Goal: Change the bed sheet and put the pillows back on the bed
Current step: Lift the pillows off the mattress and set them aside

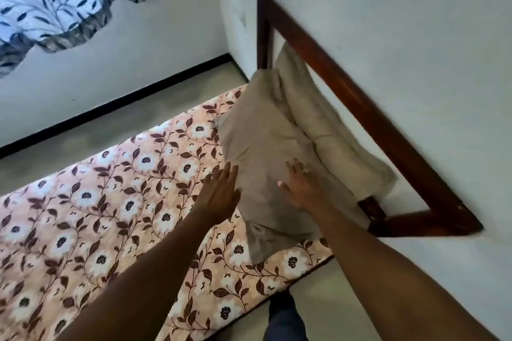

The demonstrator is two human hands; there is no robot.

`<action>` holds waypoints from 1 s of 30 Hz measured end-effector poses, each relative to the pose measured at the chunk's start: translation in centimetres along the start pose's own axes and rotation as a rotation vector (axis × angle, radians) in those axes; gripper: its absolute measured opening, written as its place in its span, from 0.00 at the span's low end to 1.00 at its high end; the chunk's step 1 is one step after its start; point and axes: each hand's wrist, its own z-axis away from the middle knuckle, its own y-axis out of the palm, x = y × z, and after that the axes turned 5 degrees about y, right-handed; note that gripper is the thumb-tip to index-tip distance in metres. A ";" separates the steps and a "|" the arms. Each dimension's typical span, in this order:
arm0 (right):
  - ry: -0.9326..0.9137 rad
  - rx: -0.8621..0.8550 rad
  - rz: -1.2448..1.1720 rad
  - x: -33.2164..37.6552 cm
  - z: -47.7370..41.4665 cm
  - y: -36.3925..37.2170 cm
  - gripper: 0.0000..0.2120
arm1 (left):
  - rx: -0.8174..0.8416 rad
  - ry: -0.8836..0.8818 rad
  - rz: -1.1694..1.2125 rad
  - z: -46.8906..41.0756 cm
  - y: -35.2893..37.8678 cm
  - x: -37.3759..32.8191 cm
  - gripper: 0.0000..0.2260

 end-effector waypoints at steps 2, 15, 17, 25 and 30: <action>0.069 -0.051 -0.051 -1.5 -3.5 -0.9 0.34 | -0.018 -0.092 0.055 -1.9 0.2 0.2 0.30; 0.433 0.097 -0.239 -2.9 -11.6 2.5 0.53 | 0.041 -0.375 0.135 -0.4 1.5 3.1 0.30; 0.368 0.059 -0.268 -1.5 -11.6 2.8 0.39 | 0.055 -0.404 0.154 1.1 2.1 3.5 0.30; -0.039 -0.052 -0.361 12.6 -6.9 1.8 0.06 | 0.024 -0.595 0.194 11.9 1.9 5.3 0.29; -0.411 0.118 -0.530 22.5 0.3 0.8 0.06 | -0.071 -0.765 0.288 22.2 2.3 7.8 0.27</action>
